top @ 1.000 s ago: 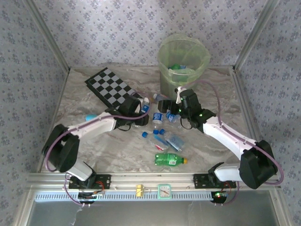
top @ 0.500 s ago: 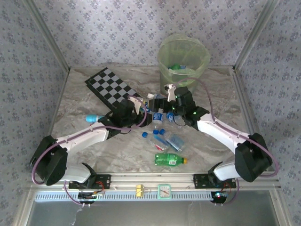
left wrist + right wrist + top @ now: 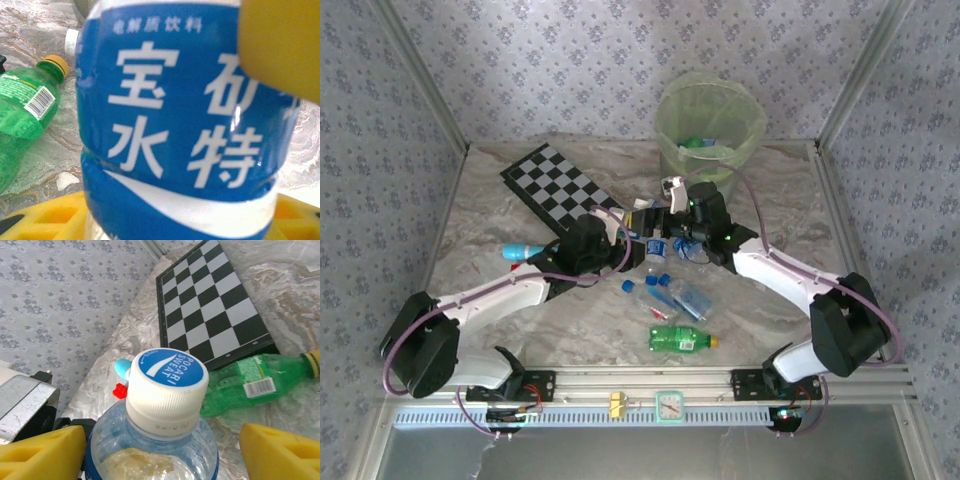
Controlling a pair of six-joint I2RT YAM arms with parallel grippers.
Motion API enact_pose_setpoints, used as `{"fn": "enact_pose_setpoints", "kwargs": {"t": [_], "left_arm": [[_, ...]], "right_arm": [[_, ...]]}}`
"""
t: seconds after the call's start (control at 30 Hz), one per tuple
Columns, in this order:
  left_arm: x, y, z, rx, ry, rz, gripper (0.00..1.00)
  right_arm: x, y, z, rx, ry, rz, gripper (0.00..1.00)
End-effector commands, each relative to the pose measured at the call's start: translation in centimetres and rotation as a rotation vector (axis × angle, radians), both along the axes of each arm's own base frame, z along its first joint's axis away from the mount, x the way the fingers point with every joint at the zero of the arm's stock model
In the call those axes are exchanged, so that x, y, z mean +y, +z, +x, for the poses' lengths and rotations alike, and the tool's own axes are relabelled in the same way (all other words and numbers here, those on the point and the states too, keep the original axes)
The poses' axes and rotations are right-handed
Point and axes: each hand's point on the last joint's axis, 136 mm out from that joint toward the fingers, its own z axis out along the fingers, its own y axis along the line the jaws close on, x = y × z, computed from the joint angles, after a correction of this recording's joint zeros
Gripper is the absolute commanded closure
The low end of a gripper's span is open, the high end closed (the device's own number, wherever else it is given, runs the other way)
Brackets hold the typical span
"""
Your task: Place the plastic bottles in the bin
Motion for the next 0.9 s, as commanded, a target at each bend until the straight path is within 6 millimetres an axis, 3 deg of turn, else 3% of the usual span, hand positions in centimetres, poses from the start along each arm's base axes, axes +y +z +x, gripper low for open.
{"fn": "enact_pose_setpoints", "kwargs": {"t": [0.0, 0.33, 0.47, 0.6, 0.73, 0.87], "left_arm": [[-2.0, 4.3, -1.0, -0.106, -0.079, -0.113, 0.49], [-2.0, 7.3, -1.8, -0.155, -0.101, -0.211, 0.47], [-1.8, 8.0, -1.8, -0.172, -0.098, -0.229, 0.46], [-1.7, 8.1, -1.9, -0.172, -0.094, -0.233, 0.44], [-1.6, 7.8, -1.9, -0.165, -0.086, -0.228, 0.36], [-0.9, 7.6, -1.7, -0.167, -0.052, -0.211, 0.17]], "right_arm": [[1.8, 1.0, -0.6, -0.001, 0.079, 0.071, 0.19], [2.9, 2.0, -1.7, -0.021, 0.157, 0.123, 0.2], [3.1, 1.9, -2.0, -0.017, 0.168, 0.125, 0.2], [3.1, 2.0, -1.9, -0.018, 0.167, 0.126, 0.25], [3.0, 2.1, -1.9, -0.021, 0.167, 0.13, 0.41], [2.4, 2.1, -1.3, -0.029, 0.137, 0.113, 0.45]]}}
